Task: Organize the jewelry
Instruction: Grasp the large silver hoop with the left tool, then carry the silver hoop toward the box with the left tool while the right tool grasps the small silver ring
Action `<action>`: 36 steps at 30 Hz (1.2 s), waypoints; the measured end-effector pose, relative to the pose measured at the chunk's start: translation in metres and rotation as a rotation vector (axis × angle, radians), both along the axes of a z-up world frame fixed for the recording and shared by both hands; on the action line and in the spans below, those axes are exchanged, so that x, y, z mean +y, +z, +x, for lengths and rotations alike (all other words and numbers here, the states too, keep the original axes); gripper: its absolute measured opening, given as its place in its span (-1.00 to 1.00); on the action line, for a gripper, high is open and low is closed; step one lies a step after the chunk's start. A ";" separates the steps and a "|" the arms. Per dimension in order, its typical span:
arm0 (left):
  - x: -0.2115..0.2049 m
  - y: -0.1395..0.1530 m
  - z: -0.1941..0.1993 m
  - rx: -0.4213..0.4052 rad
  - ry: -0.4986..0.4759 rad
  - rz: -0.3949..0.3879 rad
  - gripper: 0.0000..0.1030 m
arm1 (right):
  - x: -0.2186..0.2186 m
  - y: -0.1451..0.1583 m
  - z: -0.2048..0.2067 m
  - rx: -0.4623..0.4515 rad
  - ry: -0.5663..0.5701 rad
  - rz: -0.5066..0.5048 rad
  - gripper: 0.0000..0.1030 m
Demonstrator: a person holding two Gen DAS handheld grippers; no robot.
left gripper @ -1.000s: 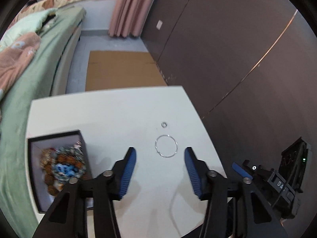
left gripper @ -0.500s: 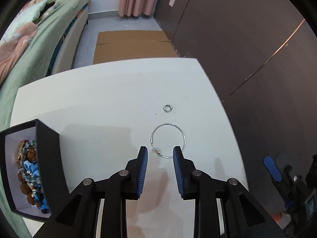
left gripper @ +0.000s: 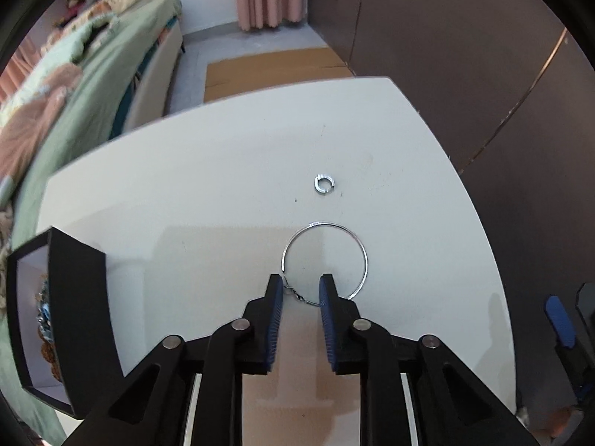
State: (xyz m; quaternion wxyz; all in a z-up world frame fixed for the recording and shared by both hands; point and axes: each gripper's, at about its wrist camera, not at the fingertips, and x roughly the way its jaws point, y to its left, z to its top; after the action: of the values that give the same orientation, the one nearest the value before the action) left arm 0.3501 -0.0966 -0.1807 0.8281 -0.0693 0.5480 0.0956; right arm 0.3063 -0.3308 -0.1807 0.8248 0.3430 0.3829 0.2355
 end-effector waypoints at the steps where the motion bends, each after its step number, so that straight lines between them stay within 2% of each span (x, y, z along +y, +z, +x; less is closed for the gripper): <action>1: -0.001 0.000 -0.001 -0.002 -0.001 0.006 -0.69 | -0.001 -0.001 0.000 0.004 -0.001 0.001 0.50; 3: -0.001 0.000 -0.001 0.000 0.003 0.012 -0.91 | 0.000 -0.002 0.000 0.010 0.000 0.000 0.50; 5: 0.000 0.000 -0.001 0.001 0.007 0.012 -0.96 | 0.000 -0.002 -0.001 0.011 0.002 -0.004 0.50; 11: 0.011 0.006 -0.004 -0.018 -0.006 -0.012 -0.97 | 0.006 0.002 -0.006 0.000 0.009 -0.023 0.50; 19: 0.040 0.031 -0.013 -0.084 -0.011 -0.060 -0.97 | 0.035 0.010 -0.003 -0.012 0.054 -0.076 0.50; 27: 0.067 0.053 -0.033 -0.169 -0.022 -0.122 -0.97 | 0.074 0.015 0.006 -0.017 0.112 -0.192 0.50; 31: 0.090 0.060 -0.050 -0.239 -0.013 -0.174 -0.97 | 0.096 0.018 0.011 -0.012 0.157 -0.247 0.49; 36: 0.127 0.064 -0.064 -0.260 0.044 -0.270 -0.97 | 0.129 0.025 0.018 -0.025 0.218 -0.393 0.34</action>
State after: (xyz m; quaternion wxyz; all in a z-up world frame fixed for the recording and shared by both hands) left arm 0.2856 0.0307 -0.1164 0.8729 -0.2035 0.4424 0.0294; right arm 0.3245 -0.2020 -0.1558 0.8500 0.1293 0.4462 0.2484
